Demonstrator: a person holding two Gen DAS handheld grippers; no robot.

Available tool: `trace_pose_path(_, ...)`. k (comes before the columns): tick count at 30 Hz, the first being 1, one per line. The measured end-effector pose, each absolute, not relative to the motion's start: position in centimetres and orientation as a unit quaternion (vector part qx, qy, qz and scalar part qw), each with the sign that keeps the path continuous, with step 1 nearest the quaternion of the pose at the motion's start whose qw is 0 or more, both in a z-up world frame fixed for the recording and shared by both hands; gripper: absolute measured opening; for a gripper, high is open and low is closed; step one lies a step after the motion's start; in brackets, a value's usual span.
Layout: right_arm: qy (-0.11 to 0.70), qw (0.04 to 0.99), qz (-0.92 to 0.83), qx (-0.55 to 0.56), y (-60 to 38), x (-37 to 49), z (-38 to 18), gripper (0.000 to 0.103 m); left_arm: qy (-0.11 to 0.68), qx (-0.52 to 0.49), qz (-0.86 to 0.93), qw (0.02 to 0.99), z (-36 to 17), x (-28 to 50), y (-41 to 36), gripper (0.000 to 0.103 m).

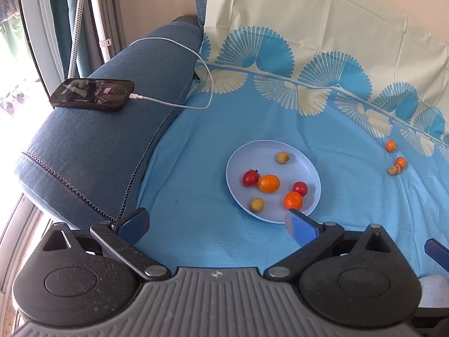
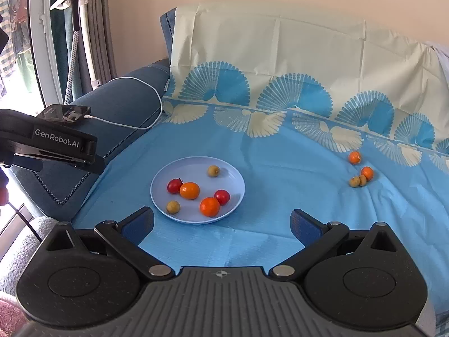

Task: Organize fruits
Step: 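Lift both tools back from the plate, then move both open tools toward the remaining fruits on the sheet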

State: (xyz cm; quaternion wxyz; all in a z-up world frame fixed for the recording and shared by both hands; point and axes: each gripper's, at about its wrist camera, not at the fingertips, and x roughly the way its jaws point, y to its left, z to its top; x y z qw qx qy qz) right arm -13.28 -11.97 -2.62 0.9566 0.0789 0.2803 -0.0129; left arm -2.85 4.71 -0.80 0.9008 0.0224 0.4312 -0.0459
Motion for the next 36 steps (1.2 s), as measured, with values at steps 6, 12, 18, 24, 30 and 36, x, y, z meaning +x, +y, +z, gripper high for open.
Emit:
trace_pose_path(6,0.284,0.955,-0.018,0.087,-12.7,-12.7,-3.0,0.102,0.433,0.028,-0.047,0.9,-0.8,-2.2,4.0,0.103)
trace_pose_path(12,0.285,0.952,-0.036,0.101,-14.1,-11.9,-3.6,0.102,0.437,0.037,-0.046,0.898,-0.7,-0.9,2.9,0.103)
trace_pose_path(18,0.284,0.948,-0.083,0.12,-17.8,-10.3,-5.0,0.102,0.441,0.041,-0.057,0.895,-0.6,1.4,0.3,0.103)
trace_pose_path(24,0.276,0.934,-0.174,0.145,-24.8,-7.1,-8.2,0.102,0.443,0.07,-0.076,0.891,-1.4,4.4,-5.2,0.103)
trace_pose_path(30,0.28,0.91,-0.25,0.177,-32.9,-2.4,-12.9,0.102,0.448,0.096,-0.1,0.883,-3.4,8.5,-12.5,0.103)
trace_pose_path(36,0.281,0.879,-0.326,0.205,-42.0,0.4,-16.9,0.102,0.442,0.141,-0.175,0.869,-8.6,12.1,-23.0,0.103)
